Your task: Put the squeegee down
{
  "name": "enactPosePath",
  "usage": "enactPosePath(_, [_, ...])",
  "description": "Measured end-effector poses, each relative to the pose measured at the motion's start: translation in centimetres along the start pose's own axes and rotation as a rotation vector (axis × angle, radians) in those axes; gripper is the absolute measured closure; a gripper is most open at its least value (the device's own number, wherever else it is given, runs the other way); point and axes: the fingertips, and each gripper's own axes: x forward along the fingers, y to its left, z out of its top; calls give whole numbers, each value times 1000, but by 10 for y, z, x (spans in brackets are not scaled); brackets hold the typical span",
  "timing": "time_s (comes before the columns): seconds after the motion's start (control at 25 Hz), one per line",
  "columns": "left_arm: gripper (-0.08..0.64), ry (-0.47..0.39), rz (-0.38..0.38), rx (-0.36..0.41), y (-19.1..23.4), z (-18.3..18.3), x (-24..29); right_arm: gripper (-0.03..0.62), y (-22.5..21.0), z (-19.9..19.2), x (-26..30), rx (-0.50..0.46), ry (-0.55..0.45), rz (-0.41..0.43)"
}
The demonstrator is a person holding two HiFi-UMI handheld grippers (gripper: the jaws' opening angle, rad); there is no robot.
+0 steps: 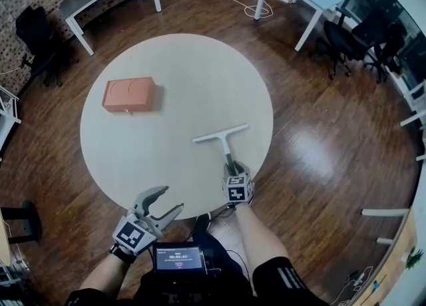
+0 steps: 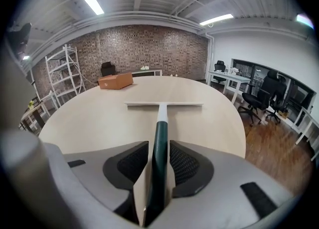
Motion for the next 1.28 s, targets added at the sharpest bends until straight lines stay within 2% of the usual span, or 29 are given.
enactPosePath(0.08, [313,-9,-1,2,-1,3,-4,413,3,9,-9,1,-33,0])
enactPosePath(0.24, [313,-33,-5,18,-9,11,-19,413,17,36,-44,1,-142,29])
enactPosePath(0.4, [313,-70,-16,34,-18,22,-43,413,42,74,-104,8,-279,58])
enactPosePath(0.52, [313,-96,-39,79,-30,23,-70,413,67,86,-150,1,-363,69])
enactPosePath(0.64, [313,-128,-53,86,-50,29,-105,413,95,81,-195,13,-419,81])
enactPosePath(0.72, [313,-147,-59,77,-63,31,-132,407,125,74,-228,39,-445,122])
enactPosePath(0.88, [313,-168,-78,103,-88,17,-193,407,189,59,-298,80,-507,170])
enactPosePath(1.04, [313,-191,-95,167,-116,5,-251,410,247,38,-366,66,-567,196])
enactPosePath(1.28, [313,-229,-104,204,-154,5,-317,426,312,5,-436,41,-585,203])
